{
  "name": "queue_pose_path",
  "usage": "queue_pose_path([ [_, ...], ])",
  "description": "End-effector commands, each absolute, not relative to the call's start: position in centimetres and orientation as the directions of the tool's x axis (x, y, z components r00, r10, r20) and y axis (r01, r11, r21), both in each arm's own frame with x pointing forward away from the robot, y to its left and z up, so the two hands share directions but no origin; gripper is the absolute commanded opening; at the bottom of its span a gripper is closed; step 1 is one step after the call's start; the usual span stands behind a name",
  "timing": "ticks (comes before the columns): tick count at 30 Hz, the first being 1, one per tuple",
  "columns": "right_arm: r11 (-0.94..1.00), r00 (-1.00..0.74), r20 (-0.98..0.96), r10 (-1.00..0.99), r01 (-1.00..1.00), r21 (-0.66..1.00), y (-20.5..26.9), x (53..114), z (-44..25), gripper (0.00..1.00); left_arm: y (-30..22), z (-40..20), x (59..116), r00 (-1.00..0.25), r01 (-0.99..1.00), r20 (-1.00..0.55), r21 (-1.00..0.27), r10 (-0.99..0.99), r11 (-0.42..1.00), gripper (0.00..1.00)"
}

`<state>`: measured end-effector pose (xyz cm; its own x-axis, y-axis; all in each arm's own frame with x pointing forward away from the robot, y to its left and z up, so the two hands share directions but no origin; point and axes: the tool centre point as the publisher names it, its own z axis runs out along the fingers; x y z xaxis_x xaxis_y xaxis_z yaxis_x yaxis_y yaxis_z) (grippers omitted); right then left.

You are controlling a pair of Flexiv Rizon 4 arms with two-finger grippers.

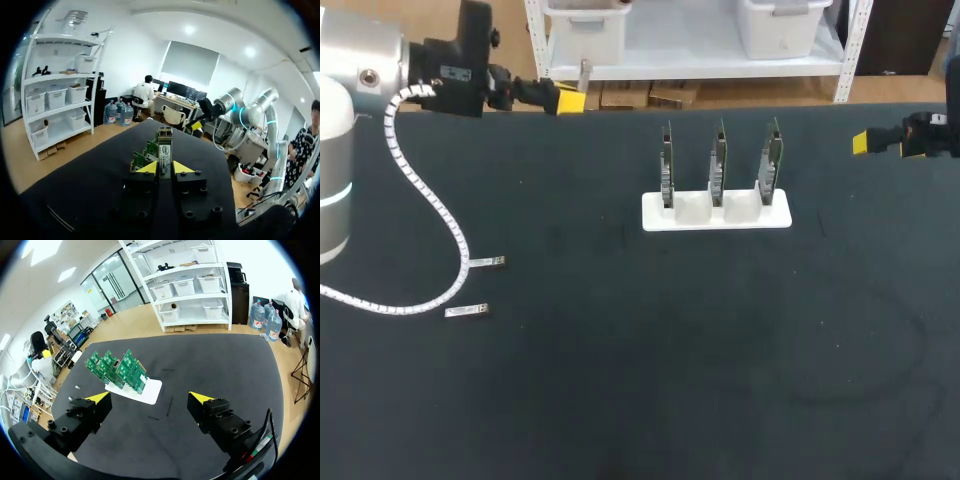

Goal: Pick up the optical module with the left hand, and insert it into the network port with the right hand.

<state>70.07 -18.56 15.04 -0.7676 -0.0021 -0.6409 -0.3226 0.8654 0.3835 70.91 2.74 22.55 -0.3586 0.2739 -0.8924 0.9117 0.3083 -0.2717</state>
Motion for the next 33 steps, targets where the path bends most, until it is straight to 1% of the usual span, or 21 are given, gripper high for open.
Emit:
queue_pose_path([
  [1,0.867,-0.767,-0.641,-0.001,-0.32,0.381,-18.5,70.0,15.1,1.0,1.6,22.8,70.5,-0.326,0.93,-0.908,-0.257,0.265,0.262,0.0],
  [3,0.867,-0.767,-0.641,-0.001,-0.32,0.381,-18.5,70.0,15.1,1.0,0.5,22.8,70.5,-0.3,0.946,-0.922,-0.256,0.243,0.197,0.0],
  [6,0.867,-0.767,-0.641,-0.001,-0.32,0.381,-18.5,70.0,15.1,1.0,-1.0,22.7,70.8,-0.267,0.96,-0.935,-0.238,0.232,0.147,0.0],
  [11,0.867,-0.767,-0.641,-0.001,-0.32,0.381,-18.5,70.0,15.1,1.0,-2.8,22.5,71.8,-0.247,0.969,-0.947,-0.234,0.207,0.084,0.0],
  [21,0.867,-0.767,-0.641,-0.001,-0.32,0.381,-18.5,70.0,15.1,1.0,-5.2,22.9,73.4,-0.174,0.985,-0.957,-0.166,0.231,0.054,0.0],
  [27,0.867,-0.767,-0.641,-0.001,-0.32,0.381,-18.5,70.0,15.1,1.0,-5.3,21.1,74.2,-0.181,0.983,-0.953,-0.172,0.242,0.061,0.0],
  [33,0.867,-0.767,-0.641,-0.001,-0.32,0.381,-18.5,70.0,15.1,1.0,-5.5,20.6,74.8,-0.17,0.985,-0.958,-0.164,0.232,0.048,0.0],
])
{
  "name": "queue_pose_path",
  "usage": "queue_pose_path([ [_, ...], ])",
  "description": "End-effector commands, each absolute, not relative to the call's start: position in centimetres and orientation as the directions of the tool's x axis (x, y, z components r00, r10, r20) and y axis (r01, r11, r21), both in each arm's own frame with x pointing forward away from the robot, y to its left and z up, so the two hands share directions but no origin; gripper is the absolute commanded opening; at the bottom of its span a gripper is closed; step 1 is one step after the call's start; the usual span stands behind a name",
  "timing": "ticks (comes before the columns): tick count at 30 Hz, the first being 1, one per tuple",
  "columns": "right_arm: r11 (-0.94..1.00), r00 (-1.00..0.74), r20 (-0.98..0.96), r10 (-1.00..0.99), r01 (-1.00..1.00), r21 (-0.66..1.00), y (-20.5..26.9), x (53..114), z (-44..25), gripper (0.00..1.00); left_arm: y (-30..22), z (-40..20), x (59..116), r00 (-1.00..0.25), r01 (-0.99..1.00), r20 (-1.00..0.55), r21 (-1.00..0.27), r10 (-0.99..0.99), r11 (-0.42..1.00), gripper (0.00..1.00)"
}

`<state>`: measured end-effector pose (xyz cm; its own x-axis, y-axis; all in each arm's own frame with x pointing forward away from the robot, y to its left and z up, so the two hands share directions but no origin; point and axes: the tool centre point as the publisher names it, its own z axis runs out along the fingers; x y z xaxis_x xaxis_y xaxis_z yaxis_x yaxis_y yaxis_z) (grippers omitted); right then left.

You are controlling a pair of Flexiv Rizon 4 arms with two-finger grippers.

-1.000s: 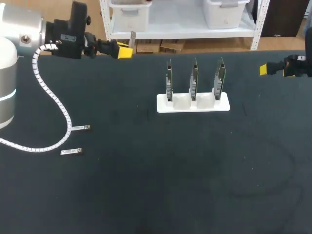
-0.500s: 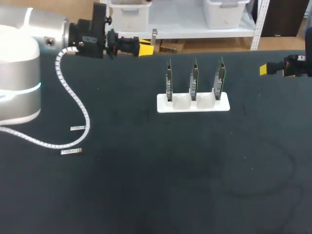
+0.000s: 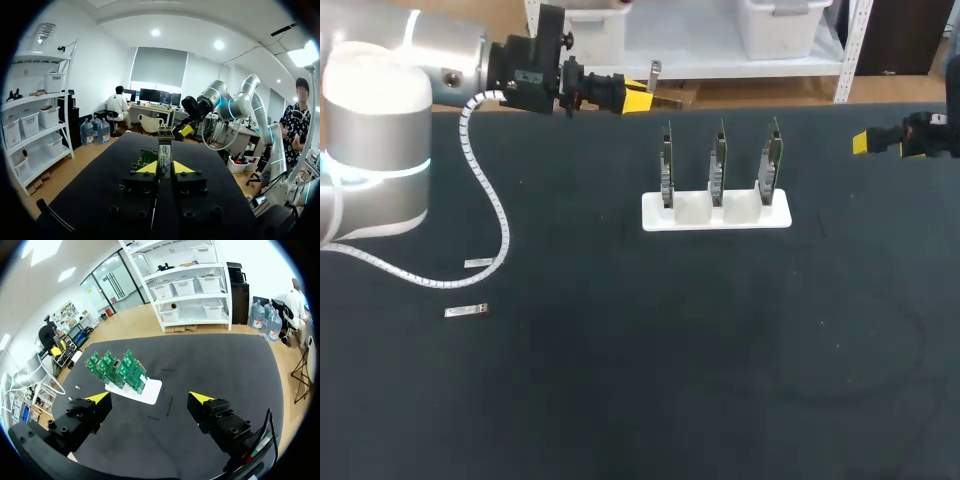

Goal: Pick up the optical module with the left hand, and insert it into the network port with the right hand.

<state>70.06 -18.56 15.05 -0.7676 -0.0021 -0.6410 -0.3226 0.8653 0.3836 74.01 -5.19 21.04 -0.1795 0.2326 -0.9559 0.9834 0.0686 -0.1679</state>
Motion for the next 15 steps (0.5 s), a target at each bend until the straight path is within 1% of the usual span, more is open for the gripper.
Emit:
queue_pose_path([
  [1,0.867,-0.767,-0.641,-0.001,-0.32,0.381,-18.5,70.0,15.1,1.0,-5.6,20.5,75.0,-0.17,0.985,-0.958,-0.166,0.229,0.039,0.0],
  [5,0.867,-0.767,-0.641,-0.001,-0.32,0.381,-18.5,70.0,15.1,1.0,-5.8,20.4,75.3,-0.144,0.989,-0.97,-0.14,0.198,0.036,0.0],
  [8,0.867,-0.767,-0.641,-0.001,-0.32,0.381,-18.5,70.0,15.1,1.0,-6.0,20.2,75.1,-0.134,0.991,-0.974,-0.136,0.182,-0.001,0.0],
  [15,0.867,-0.767,-0.641,-0.001,-0.32,0.381,-18.5,70.0,15.1,1.0,-6.8,19.4,74.4,-0.15,0.987,-0.975,-0.158,0.163,-0.035,0.0],
])
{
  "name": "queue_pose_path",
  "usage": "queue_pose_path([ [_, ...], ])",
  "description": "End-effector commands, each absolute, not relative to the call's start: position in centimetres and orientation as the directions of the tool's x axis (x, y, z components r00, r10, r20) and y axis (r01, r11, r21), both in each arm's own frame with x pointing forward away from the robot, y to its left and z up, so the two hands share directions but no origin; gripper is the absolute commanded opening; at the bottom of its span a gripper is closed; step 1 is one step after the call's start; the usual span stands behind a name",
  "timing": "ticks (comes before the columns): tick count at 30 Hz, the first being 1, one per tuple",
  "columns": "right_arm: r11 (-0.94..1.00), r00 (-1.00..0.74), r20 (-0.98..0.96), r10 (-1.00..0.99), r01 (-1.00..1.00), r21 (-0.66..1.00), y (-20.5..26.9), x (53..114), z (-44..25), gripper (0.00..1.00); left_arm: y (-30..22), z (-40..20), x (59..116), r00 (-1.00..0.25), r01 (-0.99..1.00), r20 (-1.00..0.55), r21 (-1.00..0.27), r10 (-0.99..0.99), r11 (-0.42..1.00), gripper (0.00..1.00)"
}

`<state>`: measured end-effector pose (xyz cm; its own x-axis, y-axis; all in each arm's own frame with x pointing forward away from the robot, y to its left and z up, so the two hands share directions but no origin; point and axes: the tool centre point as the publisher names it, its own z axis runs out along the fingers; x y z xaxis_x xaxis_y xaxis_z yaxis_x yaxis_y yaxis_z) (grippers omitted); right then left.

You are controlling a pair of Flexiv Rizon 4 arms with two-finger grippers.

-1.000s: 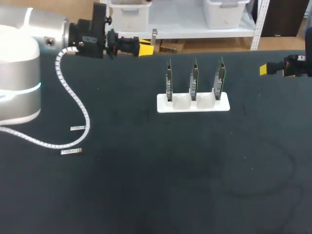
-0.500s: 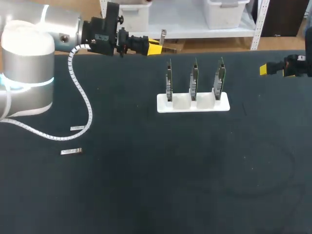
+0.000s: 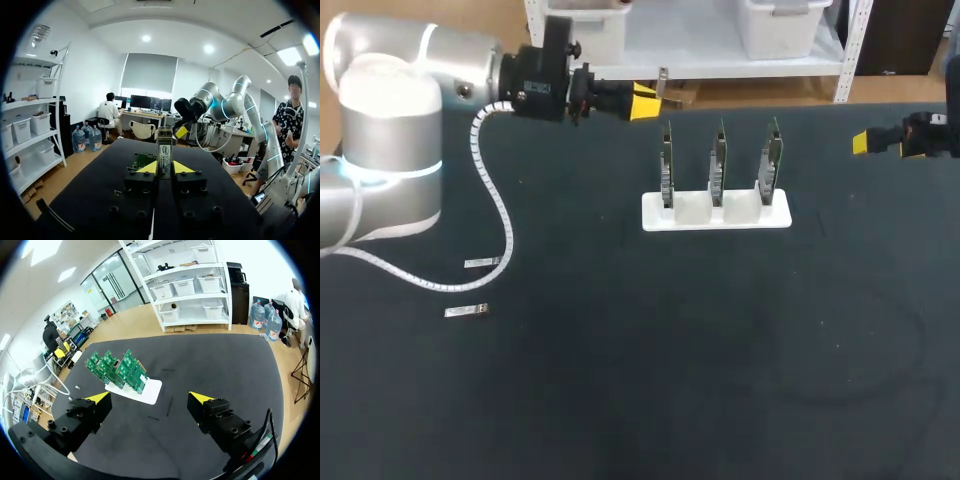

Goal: Pick up the optical module with the left hand, and insert it into the network port with the right hand.

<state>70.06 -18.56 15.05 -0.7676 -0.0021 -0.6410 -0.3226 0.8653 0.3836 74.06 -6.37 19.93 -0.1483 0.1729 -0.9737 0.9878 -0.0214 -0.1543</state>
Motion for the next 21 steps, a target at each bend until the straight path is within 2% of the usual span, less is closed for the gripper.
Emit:
queue_pose_path([
  [1,0.867,-0.767,-0.641,-0.001,-0.32,0.381,-18.5,70.0,15.1,1.0,-7.0,19.3,74.4,-0.151,0.987,-0.975,-0.159,0.163,-0.037,0.0],
  [19,0.867,-0.767,-0.641,-0.001,-0.32,0.381,-18.5,70.0,15.1,1.0,-8.1,18.2,75.7,-0.166,0.986,-0.974,-0.166,0.157,0.015,0.0],
  [21,0.867,-0.767,-0.641,-0.001,-0.32,0.381,-18.5,70.0,15.1,1.0,-8.1,18.1,75.8,-0.132,0.991,-0.974,-0.128,0.186,0.031,0.0],
])
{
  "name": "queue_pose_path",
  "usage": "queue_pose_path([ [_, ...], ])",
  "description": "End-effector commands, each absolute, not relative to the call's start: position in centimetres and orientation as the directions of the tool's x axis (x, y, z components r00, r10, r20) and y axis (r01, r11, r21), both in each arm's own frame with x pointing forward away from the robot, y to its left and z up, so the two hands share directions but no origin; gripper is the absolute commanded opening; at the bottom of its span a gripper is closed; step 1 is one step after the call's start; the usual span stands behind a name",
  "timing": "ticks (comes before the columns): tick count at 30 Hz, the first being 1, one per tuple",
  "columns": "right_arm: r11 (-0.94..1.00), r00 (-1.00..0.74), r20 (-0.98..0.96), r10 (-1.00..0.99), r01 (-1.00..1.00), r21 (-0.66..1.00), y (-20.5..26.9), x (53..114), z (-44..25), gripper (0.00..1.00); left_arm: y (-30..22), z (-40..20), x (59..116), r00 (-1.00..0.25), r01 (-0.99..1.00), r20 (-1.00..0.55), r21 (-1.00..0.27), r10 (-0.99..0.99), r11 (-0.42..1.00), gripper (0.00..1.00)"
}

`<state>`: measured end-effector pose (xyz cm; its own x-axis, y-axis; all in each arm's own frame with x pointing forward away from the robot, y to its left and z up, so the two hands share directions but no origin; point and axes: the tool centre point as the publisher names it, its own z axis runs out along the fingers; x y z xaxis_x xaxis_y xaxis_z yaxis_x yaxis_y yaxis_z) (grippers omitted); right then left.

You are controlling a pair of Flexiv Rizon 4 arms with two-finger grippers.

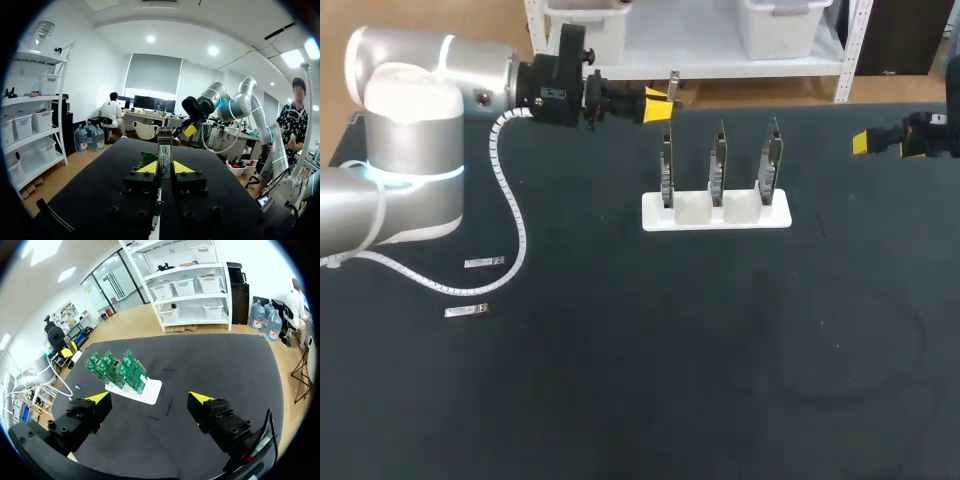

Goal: Pick up the optical module with the left hand, and insert it into the network port with the right hand.

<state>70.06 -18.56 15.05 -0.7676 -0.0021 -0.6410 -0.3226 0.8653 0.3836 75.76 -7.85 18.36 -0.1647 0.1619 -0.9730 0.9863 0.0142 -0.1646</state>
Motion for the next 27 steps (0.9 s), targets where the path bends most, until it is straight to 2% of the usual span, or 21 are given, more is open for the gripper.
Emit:
queue_pose_path([
  [1,0.867,-0.767,-0.641,-0.001,-0.32,0.381,-18.49,69.98,15.08,1.0,-8.13,18.06,75.77,-0.122,0.993,-0.974,-0.12,0.19,0.022,0.0],
  [27,0.867,-0.767,-0.641,-0.001,-0.32,0.381,-18.49,69.98,15.08,1.0,-8.25,17.15,76.58,-0.157,0.987,-0.97,-0.161,0.185,-0.004,0.0],
])
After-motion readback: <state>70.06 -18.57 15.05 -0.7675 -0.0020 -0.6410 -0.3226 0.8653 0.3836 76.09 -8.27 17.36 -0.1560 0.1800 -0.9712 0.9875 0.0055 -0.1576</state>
